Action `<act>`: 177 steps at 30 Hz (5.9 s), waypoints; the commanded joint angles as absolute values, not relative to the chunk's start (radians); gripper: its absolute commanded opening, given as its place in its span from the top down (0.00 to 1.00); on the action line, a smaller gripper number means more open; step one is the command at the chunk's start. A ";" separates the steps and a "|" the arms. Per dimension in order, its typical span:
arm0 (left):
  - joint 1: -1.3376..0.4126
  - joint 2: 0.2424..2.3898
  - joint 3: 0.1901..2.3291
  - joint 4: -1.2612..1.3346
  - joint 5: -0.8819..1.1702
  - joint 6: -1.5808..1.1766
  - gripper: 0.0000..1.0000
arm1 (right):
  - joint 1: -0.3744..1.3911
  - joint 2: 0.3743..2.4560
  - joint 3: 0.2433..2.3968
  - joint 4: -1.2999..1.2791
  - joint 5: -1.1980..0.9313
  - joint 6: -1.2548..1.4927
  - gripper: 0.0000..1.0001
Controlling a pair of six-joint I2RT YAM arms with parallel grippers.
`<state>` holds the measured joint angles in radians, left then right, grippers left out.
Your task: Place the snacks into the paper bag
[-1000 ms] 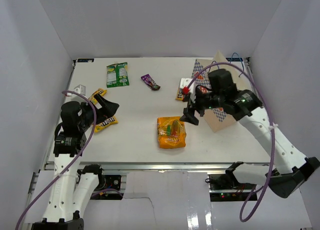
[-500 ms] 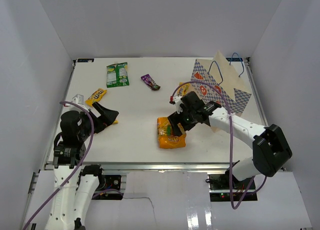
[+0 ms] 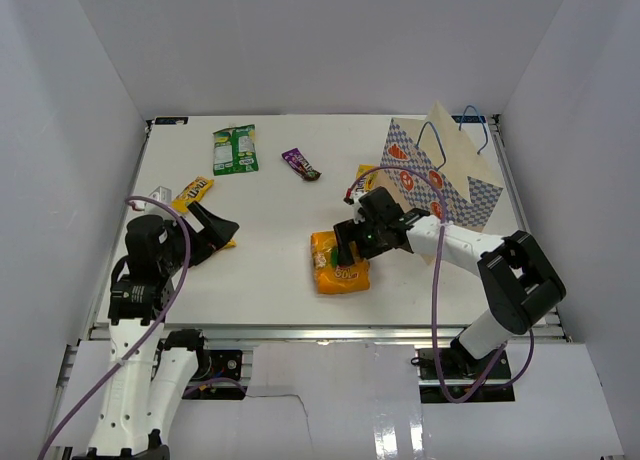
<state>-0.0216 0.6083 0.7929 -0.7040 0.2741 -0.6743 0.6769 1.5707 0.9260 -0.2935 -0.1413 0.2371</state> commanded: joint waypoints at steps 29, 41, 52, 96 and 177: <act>-0.020 0.525 0.752 -0.692 0.341 -0.677 0.02 | 0.666 1.373 1.075 -0.437 -0.865 -0.606 0.92; -0.020 0.523 0.732 -0.669 0.342 -0.666 0.02 | 0.560 1.256 1.530 -0.457 -0.900 -0.560 0.92; -0.020 0.541 0.710 -0.629 0.365 -0.657 0.02 | 0.154 1.391 2.081 -0.416 -0.767 -0.434 0.92; -0.020 0.589 0.695 -0.580 0.371 -0.653 0.02 | -0.078 1.322 1.855 -0.393 -0.566 -0.566 0.92; -0.020 1.301 1.057 -0.353 0.104 -0.212 0.02 | 0.548 1.586 1.755 -0.982 -0.813 -0.773 0.12</act>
